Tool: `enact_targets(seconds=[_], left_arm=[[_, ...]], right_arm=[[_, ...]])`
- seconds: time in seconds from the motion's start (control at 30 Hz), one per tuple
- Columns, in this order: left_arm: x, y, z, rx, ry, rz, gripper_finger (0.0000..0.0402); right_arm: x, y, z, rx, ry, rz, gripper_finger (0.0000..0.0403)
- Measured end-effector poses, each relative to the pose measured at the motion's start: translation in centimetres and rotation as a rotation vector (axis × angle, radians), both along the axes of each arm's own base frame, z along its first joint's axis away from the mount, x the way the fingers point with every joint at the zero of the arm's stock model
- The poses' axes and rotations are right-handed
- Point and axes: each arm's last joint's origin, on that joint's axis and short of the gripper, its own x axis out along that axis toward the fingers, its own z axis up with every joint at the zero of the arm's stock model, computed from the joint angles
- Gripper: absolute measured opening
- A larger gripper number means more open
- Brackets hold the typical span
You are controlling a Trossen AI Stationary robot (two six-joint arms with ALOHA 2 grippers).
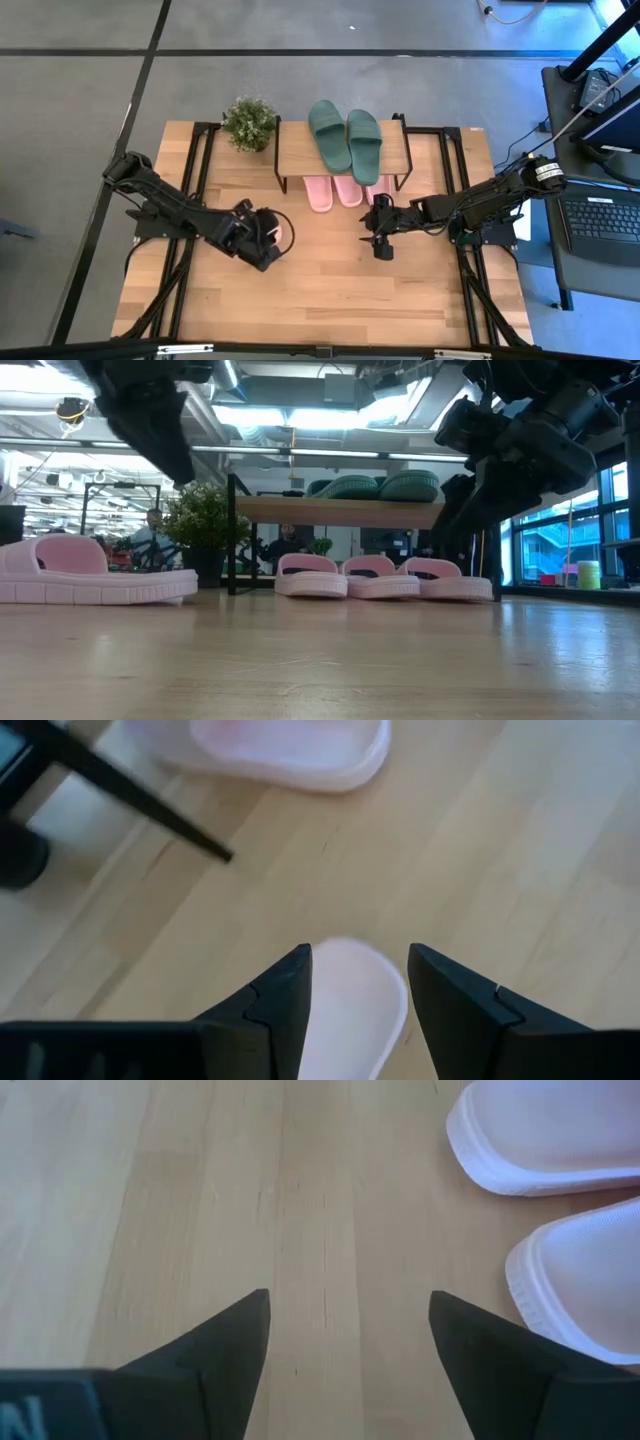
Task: Pick and place slides into the shelf
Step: Adjust the shelf on the table
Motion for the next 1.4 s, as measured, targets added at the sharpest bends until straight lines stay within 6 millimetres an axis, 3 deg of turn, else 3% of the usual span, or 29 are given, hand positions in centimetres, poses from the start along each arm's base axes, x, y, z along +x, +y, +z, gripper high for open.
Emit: enact_targets(seconds=[0.17, 0.3, 0.53, 0.73, 0.87, 1.07, 1.4], left_arm=[[-0.8, -0.1, -0.1, -0.009, 0.024, 0.062, 0.0159], [-0.9, -0.2, -0.1, -0.011, 0.024, 0.063, 0.0159], [-0.9, -0.3, -0.1, -0.01, 0.024, 0.06, 0.0159], [-1.0, -0.3, -0.1, -0.001, 0.027, 0.061, 0.0159], [-1.0, -0.3, -0.1, 0.0, 0.027, 0.061, 0.0159], [-1.0, -0.2, -0.1, 0.0, 0.027, 0.061, 0.0159], [-1.0, -0.2, -0.1, 0.0, 0.026, 0.062, 0.0159]], right_arm=[[0.2, 0.0, 0.9, 0.031, -0.055, -0.019, 0.0274], [-0.5, 0.0, 4.1, 0.02, -0.169, -0.01, 0.0274], [-4.4, -1.6, 10.4, -0.152, -0.346, -0.237, 0.0274], [-8.0, -3.2, 13.6, -0.37, -0.438, -0.525, 0.0274], [-9.3, -4.3, 13.8, -0.479, -0.417, -0.705, 0.0274], [-9.4, -6.4, 12.7, -0.47, -0.349, -0.888, 0.0274], [-10.0, -10.5, 11.6, -0.253, -0.301, -1.089, 0.0274]])
